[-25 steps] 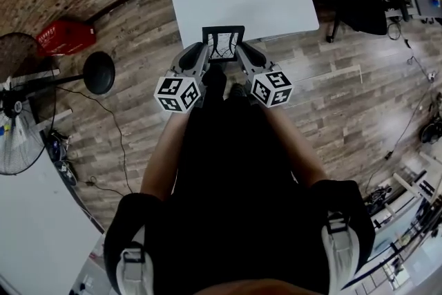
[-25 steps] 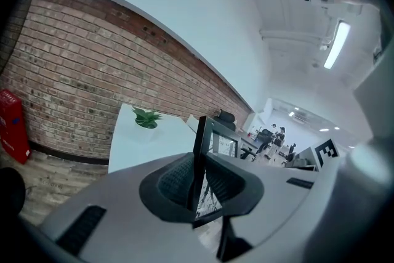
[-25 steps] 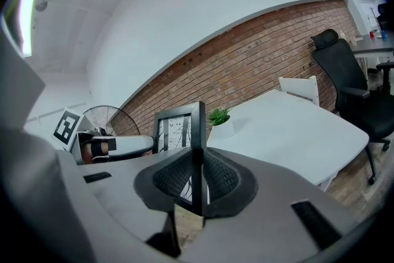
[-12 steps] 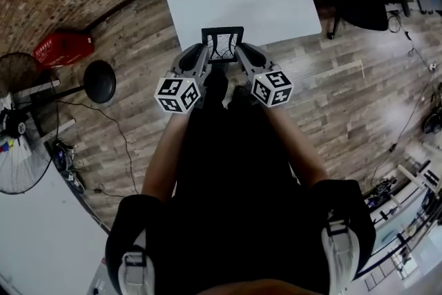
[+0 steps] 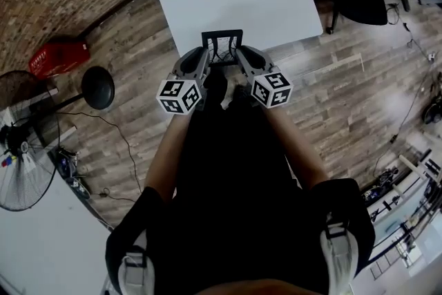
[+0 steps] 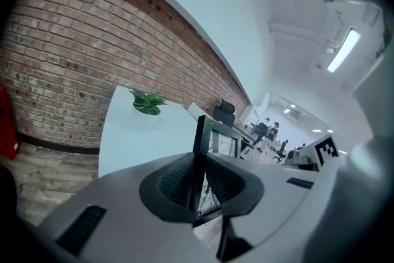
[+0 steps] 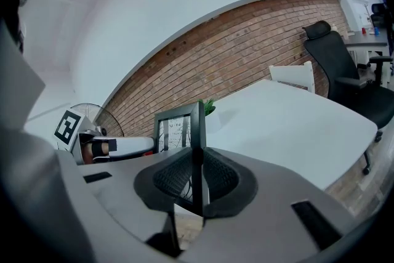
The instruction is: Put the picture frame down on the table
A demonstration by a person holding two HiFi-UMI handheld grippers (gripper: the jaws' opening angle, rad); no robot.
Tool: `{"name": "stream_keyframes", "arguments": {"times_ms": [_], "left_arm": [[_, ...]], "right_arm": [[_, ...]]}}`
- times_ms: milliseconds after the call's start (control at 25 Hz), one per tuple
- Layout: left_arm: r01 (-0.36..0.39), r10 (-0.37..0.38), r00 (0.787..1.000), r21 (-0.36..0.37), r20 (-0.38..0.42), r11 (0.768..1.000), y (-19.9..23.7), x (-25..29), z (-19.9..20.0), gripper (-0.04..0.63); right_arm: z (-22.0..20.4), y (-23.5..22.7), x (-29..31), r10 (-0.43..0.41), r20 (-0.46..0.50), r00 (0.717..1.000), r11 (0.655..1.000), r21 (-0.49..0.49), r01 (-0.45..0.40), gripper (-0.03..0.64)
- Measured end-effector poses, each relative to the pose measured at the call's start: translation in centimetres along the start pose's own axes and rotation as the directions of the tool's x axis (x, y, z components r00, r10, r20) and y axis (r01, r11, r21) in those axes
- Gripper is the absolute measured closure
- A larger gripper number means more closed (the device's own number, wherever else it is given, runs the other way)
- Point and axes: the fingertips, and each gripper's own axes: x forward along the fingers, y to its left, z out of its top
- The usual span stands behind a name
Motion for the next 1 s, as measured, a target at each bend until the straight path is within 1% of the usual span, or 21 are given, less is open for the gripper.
{"name": "stream_keyframes", "arguments": {"times_ms": [480,1000], "left_arm": [[0.033,-0.033,0.997,-0.002,-0.068,0.999,3.5,3.2,0.3,0.523],[0.084,-0.085,0.984,-0.008,-0.154,0.996,6.7,7.9,0.3,0.523]], "right_arm": [[-0.2,-1.7,4.0,-0.049,-0.027,0.998,0.998,0.030,0.050,0.565],[-0.2,-4.8,7.8,-0.109,-0.061,0.992,0.991,0.072,0.113,0.566]]}}
